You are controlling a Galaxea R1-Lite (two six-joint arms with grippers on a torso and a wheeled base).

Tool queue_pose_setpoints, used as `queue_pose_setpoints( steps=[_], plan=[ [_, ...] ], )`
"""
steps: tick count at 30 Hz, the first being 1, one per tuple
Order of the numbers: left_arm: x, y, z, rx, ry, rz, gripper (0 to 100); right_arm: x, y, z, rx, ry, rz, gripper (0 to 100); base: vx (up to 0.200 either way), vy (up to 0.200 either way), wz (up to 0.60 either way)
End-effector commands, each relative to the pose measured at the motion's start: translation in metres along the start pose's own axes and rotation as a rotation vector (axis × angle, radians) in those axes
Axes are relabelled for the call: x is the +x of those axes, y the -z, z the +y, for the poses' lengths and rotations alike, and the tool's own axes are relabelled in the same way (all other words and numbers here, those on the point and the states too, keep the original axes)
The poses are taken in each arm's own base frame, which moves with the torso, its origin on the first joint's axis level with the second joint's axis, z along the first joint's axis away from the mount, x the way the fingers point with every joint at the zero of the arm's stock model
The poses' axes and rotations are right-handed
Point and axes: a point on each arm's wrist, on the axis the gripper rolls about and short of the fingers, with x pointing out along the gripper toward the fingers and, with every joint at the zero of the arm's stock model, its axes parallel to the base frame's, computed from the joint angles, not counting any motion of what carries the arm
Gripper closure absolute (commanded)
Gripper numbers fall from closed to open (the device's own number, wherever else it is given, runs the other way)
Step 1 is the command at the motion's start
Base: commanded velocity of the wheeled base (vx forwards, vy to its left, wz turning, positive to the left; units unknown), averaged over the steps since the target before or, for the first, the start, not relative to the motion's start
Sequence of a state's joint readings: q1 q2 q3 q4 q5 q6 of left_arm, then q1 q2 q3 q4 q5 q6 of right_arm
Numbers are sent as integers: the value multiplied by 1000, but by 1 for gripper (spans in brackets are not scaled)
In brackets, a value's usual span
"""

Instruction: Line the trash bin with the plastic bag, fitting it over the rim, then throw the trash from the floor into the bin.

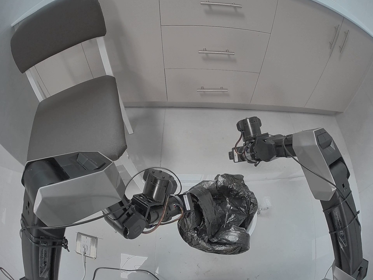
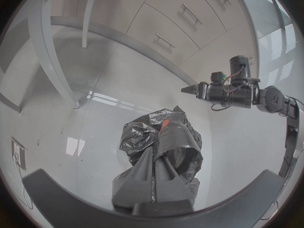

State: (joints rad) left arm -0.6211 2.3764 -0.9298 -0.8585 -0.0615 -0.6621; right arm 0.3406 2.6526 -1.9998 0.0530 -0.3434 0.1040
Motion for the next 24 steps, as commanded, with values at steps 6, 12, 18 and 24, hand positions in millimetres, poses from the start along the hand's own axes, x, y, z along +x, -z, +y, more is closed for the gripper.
queue_pose_setpoints(
  steps=[6,12,18,24],
  plan=[
    [0,1,0,-1,-2,2,100,-25,4,-6,162,43,192,0,0,0,0],
    [0,1,0,4,-3,1,100,18,54,-36,346,133,410,0,0,0,0],
    [1,2,1,5,-2,5,100,33,68,-57,441,174,458,0,0,0,0],
    [1,2,1,5,-4,4,100,33,62,-81,604,159,479,0,0,0,0]
  ],
)
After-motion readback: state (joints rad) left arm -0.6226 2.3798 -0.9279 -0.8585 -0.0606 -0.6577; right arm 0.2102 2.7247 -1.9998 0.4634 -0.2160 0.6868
